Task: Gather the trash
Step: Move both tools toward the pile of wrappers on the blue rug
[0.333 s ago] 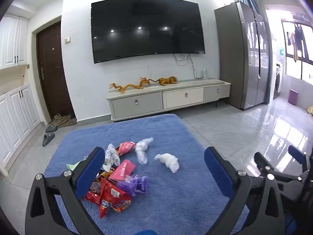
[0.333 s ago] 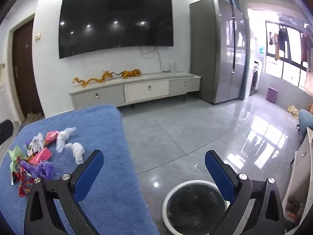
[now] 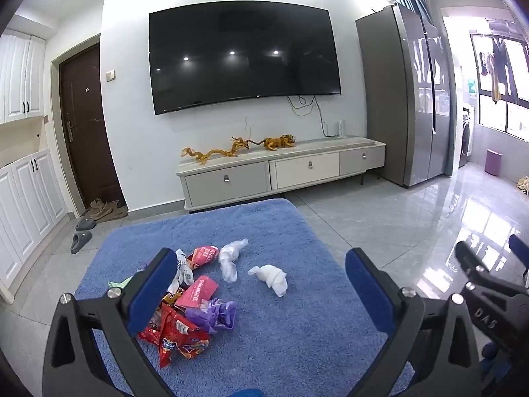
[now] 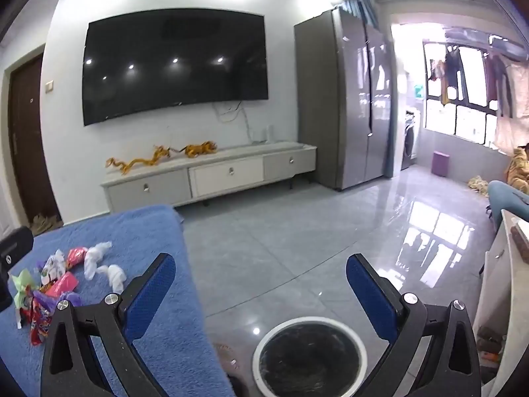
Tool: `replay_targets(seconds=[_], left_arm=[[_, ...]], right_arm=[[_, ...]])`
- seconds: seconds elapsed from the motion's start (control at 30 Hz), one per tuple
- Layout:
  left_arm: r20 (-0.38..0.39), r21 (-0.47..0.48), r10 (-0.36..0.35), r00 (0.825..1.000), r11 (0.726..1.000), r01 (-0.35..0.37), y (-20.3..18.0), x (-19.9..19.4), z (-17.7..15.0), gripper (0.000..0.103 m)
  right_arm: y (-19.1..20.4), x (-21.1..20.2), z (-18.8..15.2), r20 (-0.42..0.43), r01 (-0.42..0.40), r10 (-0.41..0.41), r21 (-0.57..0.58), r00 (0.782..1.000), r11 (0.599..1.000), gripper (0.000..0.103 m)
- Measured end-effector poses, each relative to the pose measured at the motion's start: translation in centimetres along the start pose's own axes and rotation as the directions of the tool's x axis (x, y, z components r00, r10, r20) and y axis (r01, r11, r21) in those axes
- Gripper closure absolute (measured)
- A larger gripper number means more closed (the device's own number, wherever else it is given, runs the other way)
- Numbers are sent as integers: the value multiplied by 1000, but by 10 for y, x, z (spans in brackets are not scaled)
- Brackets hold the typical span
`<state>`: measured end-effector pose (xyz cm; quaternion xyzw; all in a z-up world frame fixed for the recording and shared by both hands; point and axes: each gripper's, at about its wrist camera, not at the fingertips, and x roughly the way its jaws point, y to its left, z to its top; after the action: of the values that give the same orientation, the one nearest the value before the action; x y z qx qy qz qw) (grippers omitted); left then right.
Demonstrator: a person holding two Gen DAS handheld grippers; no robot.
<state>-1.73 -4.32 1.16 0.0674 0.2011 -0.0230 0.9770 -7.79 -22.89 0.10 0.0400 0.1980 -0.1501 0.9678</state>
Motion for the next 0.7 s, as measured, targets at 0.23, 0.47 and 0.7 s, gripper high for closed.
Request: replay_targets(seconds=[0.23, 0.47, 0.7], left_arm=[[15, -25, -13, 1000, 1000, 13, -5, -2, 2, 1], [13, -18, -44, 999, 999, 44, -11, 1, -2, 1], [9, -32, -47, 999, 998, 48, -7, 8, -7, 1]], right_arm=[[-5, -9, 5, 50, 66, -65, -17, 997, 998, 0], [-2, -9, 3, 65, 88, -84, -51, 994, 995, 0], [-6, -2, 3, 55, 88, -86, -50, 995, 995, 0]])
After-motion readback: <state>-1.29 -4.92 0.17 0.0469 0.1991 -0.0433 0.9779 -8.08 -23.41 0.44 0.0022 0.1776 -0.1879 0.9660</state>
